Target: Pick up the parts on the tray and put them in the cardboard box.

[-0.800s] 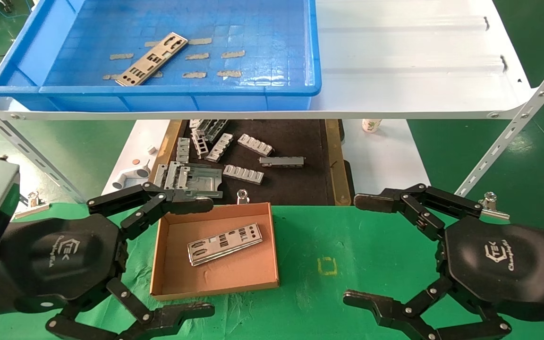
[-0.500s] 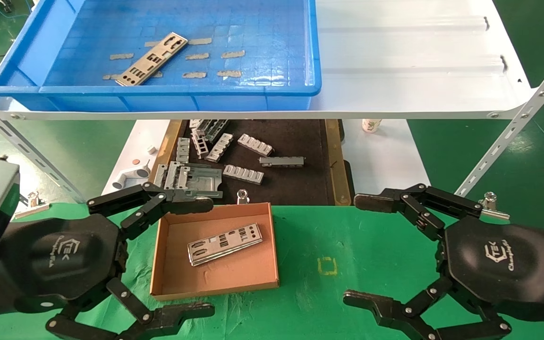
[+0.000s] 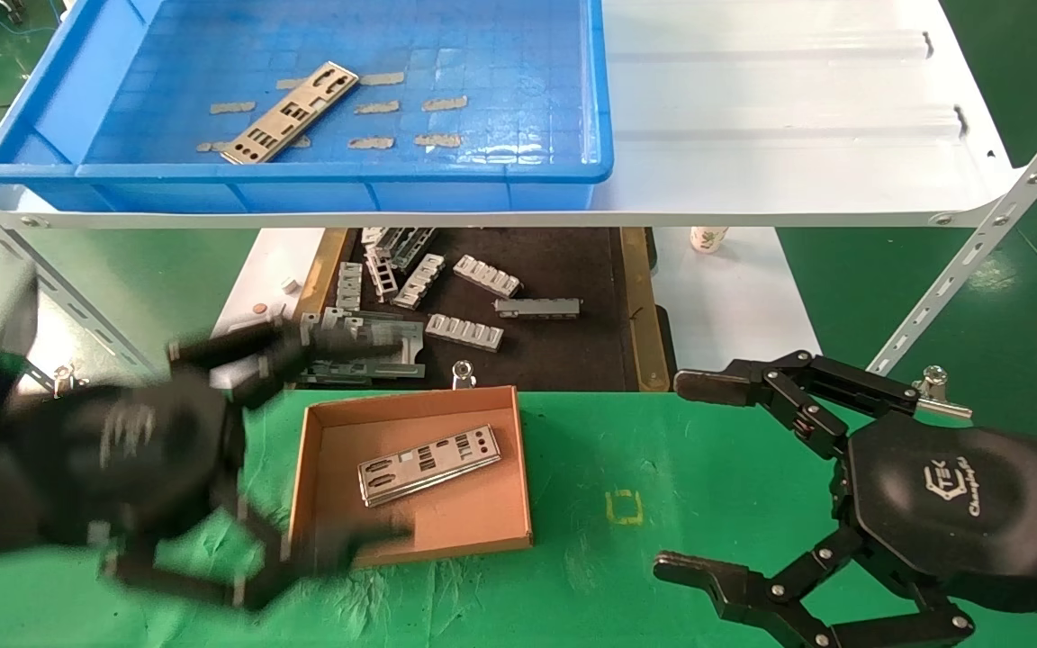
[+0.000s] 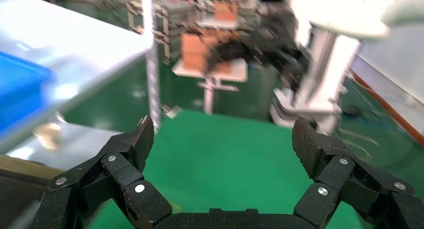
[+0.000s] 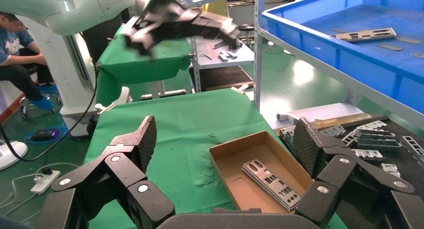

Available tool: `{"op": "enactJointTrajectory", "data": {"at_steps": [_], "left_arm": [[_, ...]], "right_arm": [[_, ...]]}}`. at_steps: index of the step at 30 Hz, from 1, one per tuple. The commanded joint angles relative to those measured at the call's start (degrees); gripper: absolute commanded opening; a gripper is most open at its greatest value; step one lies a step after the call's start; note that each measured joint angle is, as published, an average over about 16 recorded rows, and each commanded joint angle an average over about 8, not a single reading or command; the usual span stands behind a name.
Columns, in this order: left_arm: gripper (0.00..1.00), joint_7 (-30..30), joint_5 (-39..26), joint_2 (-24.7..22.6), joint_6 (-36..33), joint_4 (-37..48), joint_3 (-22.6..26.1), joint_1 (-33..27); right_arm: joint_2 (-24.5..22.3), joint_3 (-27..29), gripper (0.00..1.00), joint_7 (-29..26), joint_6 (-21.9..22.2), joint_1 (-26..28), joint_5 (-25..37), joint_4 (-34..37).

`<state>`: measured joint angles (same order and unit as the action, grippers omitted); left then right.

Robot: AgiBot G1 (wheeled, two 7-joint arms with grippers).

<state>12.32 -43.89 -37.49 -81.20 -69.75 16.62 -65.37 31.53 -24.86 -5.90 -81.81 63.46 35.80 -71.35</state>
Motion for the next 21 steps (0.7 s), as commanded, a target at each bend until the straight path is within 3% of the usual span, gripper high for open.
{"op": "enactJointTrajectory", "data": {"at_steps": [1,11,21], "left_arm": [[1.0,0.71,-0.11,-0.53,1.28,0.78,-0.03,-0.74],[1.0,0.15,-12.48,-9.43,10.1,17.37,4.71,-17.07],[1.0,-6.37,-22.2,-15.35,15.46,37.22,8.21,-31.39]], "right_arm": [[0.0,0.0,0.0,0.0,0.0,0.0,0.0,0.0],[0.0,0.0,0.0,0.0,0.0,0.0,0.0,0.0],[0.0,0.0,0.0,0.0,0.0,0.0,0.0,0.0]]}}
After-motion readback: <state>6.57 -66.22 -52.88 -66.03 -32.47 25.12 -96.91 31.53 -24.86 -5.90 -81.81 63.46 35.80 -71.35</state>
